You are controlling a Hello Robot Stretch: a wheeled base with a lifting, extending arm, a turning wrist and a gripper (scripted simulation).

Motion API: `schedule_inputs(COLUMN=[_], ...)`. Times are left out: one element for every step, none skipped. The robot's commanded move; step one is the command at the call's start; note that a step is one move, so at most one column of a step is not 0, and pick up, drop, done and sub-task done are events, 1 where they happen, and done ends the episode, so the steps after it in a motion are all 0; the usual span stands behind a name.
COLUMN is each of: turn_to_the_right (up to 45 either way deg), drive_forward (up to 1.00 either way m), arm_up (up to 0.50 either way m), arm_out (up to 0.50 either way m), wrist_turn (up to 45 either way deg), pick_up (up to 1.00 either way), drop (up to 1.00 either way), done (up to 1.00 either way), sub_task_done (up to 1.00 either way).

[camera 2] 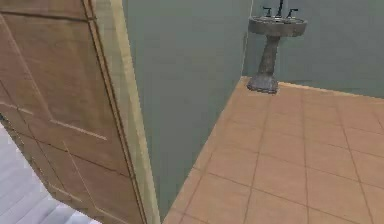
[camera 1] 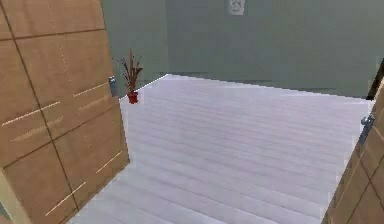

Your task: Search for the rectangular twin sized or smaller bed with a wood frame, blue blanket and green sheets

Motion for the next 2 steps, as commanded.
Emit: schedule_inputs(turn_to_the_right=[30.0, 0.0], drive_forward=[0.00, 0.05], arm_up=[0.00, 0.00], arm_out=[0.00, 0.00], wrist_turn=[0.0, 0.0], pick_up=[0.00, 0.00], drop=[0.00, 0.00], done=[0.00, 0.00], sub_task_done=[0.00, 0.00])
